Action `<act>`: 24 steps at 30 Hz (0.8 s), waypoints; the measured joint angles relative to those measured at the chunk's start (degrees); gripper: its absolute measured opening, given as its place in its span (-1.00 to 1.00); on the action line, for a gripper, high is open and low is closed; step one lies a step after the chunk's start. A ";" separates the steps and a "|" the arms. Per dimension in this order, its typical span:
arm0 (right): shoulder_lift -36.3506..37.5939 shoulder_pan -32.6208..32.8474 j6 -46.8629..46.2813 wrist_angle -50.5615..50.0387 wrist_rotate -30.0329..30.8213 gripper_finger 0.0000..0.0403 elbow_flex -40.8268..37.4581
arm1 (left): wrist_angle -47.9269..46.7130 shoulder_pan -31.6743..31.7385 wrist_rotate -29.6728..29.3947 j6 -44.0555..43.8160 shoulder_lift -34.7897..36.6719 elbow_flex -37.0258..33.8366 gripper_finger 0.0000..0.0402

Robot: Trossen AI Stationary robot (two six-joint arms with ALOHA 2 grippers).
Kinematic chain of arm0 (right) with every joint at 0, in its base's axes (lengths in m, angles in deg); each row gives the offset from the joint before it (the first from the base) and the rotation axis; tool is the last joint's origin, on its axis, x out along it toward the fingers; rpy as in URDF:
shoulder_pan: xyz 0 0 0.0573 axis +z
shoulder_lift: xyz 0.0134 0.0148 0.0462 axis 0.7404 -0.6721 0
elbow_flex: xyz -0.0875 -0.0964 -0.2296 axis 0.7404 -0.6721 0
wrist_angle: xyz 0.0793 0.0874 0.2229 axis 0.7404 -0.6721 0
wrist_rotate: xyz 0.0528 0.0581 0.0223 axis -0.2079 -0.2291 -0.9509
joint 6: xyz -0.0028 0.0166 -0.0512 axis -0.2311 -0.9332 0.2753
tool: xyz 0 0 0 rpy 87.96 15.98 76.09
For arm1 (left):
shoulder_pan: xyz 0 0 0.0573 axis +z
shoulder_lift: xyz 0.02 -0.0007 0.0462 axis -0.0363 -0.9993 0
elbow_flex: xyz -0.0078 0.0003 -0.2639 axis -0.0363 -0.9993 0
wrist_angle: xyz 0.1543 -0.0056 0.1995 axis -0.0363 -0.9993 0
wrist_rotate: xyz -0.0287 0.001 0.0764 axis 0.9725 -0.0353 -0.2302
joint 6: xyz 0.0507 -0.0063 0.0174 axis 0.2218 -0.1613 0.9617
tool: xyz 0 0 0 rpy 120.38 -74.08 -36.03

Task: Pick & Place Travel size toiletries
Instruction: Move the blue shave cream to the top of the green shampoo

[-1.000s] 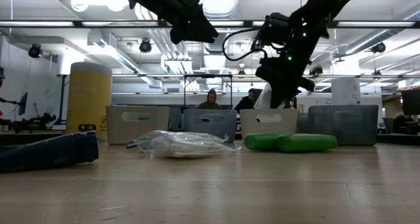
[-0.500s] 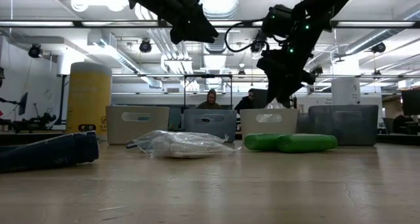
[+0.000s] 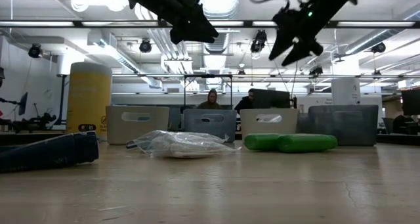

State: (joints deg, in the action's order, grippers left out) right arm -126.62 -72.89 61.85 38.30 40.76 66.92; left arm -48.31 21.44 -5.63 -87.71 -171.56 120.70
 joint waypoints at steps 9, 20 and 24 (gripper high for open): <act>16.75 0.42 5.23 5.90 -0.37 0.66 -6.81 | -0.02 0.01 0.00 0.00 0.00 0.00 -0.15; 29.93 0.50 2.07 8.06 -0.40 0.79 -14.96 | -0.04 0.01 0.00 0.00 0.00 0.00 -0.15; 32.56 2.99 13.27 15.10 -9.06 0.78 -18.80 | -0.08 0.01 0.02 0.00 0.00 0.00 -0.15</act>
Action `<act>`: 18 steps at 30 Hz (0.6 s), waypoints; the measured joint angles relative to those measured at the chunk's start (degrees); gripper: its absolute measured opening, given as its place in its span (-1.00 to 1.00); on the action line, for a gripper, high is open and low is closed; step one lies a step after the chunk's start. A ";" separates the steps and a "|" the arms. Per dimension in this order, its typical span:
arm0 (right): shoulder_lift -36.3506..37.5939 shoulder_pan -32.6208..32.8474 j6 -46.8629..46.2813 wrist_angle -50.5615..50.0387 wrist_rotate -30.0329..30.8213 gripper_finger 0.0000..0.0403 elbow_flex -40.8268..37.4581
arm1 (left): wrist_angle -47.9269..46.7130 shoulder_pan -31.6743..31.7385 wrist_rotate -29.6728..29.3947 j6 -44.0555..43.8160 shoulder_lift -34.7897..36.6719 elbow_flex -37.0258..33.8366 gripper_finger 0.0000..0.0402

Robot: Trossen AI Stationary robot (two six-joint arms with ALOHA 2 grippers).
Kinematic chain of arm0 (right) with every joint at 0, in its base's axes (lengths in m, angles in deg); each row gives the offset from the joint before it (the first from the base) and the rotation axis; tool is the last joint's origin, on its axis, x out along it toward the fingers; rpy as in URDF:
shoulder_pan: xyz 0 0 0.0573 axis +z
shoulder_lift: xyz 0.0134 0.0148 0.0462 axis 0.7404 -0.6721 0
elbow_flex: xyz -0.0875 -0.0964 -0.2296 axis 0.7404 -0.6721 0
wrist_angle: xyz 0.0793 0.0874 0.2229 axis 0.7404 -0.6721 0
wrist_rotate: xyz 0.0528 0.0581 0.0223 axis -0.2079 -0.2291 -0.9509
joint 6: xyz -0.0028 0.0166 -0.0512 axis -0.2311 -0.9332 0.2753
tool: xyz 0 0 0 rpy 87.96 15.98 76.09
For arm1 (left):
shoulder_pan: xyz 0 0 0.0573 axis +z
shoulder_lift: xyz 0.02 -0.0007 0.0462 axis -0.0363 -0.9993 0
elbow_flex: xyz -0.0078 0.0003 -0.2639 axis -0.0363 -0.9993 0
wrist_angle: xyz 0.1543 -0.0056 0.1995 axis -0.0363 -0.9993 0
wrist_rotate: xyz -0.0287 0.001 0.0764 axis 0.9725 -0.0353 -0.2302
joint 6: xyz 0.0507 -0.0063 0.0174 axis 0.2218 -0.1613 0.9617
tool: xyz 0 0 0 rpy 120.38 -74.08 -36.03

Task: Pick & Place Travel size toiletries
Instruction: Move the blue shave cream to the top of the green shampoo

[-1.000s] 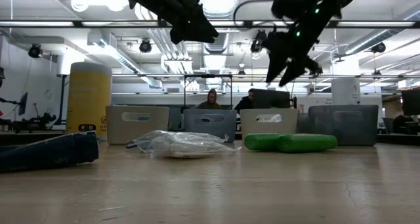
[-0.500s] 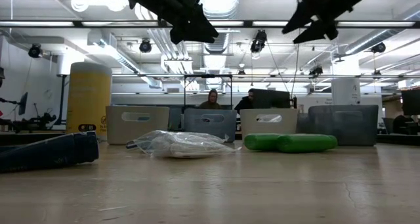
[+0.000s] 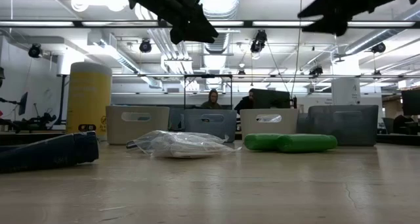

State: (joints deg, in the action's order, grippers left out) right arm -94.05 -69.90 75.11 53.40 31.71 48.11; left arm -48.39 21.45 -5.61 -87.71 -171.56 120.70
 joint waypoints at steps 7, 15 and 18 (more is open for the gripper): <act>2.38 7.29 -0.24 7.77 -4.50 0.66 -5.62 | -0.31 -0.02 0.99 -0.60 0.00 0.00 -0.15; 4.40 11.06 3.12 7.79 -4.79 0.54 -9.46 | -1.27 -0.02 1.03 -0.70 0.00 0.02 -0.15; 5.40 11.02 3.90 7.78 -4.65 0.50 -10.06 | -1.30 -0.02 1.07 -0.70 0.00 0.01 -0.15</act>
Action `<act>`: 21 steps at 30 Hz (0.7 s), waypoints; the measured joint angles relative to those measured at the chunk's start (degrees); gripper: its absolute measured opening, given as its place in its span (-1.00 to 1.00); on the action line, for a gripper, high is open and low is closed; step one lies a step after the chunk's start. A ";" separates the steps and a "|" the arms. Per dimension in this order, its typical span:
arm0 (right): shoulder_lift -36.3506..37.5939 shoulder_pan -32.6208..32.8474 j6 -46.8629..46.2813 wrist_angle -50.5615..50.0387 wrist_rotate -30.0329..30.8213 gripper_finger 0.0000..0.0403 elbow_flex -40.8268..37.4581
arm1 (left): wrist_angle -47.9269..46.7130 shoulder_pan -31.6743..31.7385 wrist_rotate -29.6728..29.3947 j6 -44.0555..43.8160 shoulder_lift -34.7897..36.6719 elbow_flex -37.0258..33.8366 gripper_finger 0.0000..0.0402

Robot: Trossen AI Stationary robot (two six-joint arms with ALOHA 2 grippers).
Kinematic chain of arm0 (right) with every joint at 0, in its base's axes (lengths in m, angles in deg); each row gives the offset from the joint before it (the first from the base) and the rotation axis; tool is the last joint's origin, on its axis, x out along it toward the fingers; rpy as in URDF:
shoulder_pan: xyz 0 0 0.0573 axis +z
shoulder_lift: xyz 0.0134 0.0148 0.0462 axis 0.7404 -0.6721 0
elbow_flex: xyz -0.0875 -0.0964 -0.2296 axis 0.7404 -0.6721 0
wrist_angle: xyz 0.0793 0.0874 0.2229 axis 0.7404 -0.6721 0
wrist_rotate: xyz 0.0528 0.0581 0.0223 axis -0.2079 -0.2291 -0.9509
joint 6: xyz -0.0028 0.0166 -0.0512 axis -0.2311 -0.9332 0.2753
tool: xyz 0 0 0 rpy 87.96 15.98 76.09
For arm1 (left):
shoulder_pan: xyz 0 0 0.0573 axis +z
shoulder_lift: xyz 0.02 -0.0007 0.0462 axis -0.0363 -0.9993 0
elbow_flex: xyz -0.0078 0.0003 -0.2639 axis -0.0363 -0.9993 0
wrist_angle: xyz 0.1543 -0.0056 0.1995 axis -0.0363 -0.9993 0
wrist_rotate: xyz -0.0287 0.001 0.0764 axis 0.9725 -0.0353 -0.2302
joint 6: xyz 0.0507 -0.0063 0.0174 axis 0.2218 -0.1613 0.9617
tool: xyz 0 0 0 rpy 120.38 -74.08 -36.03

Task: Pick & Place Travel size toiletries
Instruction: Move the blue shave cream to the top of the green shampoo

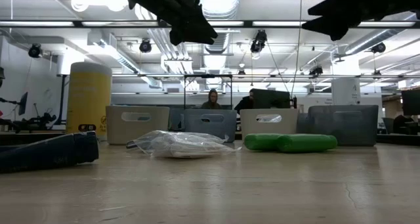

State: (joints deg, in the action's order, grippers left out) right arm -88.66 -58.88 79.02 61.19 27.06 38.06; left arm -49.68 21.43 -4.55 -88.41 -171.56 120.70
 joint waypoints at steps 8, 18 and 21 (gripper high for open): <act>0.41 -0.01 -2.43 -0.44 0.15 0.38 -0.17 | 0.51 -1.18 1.01 2.26 0.00 0.01 -0.15; 0.30 0.00 -2.49 -0.51 0.09 0.26 -0.19 | 1.42 -3.78 0.90 9.25 -1.27 7.54 -0.15; 0.30 0.00 -2.48 -0.49 0.09 0.22 -0.19 | 1.40 -4.05 1.06 10.34 -1.47 11.86 -0.15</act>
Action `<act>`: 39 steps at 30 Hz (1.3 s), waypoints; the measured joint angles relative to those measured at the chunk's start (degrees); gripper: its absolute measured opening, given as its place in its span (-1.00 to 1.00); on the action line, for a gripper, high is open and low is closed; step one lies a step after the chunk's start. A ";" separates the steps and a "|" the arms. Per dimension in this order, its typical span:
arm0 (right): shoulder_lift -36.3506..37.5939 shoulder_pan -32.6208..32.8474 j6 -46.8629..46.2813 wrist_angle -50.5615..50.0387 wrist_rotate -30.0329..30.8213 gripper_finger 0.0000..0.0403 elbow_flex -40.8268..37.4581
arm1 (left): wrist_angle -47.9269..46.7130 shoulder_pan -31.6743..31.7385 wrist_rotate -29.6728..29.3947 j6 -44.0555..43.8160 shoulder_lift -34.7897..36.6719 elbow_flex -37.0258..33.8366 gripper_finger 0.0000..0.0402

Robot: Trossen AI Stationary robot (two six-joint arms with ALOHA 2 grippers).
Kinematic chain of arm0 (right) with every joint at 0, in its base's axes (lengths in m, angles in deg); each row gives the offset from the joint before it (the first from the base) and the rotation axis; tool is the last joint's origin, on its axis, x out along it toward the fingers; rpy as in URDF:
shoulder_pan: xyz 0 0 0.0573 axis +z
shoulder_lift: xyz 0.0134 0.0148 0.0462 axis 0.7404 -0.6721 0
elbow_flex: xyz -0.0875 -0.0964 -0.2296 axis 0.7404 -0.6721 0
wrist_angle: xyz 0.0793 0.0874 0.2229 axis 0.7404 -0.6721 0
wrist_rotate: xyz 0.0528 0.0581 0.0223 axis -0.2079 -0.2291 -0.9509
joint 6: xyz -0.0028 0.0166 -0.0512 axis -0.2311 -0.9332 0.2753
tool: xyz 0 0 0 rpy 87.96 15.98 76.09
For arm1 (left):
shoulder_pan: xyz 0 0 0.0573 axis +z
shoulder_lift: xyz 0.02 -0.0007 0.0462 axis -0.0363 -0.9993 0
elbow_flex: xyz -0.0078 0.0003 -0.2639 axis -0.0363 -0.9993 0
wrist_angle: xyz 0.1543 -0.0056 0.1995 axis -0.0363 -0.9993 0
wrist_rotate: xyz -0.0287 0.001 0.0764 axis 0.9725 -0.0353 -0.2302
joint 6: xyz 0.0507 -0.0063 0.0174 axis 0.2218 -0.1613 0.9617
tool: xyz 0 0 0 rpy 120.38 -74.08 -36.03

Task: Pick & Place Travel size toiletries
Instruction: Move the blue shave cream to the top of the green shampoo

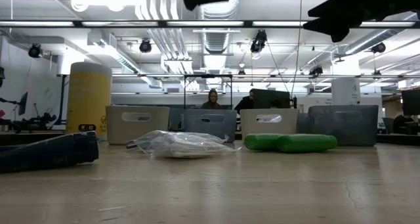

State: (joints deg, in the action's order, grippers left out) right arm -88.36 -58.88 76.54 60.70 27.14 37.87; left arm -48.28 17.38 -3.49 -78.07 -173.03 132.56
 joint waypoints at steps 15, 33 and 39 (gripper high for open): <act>0.00 0.00 0.00 0.00 0.00 0.29 0.00 | -3.35 -0.25 4.27 -6.30 1.32 4.25 -0.15; 0.00 0.00 0.02 0.00 0.00 0.57 0.00 | -8.85 -0.25 3.80 -3.16 2.19 4.22 -0.15; 0.00 0.00 0.02 0.02 0.00 0.66 0.00 | -23.26 -0.67 1.68 -5.92 2.19 4.22 -0.15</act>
State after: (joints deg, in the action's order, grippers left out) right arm -88.36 -58.88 76.56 60.72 27.15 37.87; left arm -71.54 16.71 -1.81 -83.99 -170.84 136.78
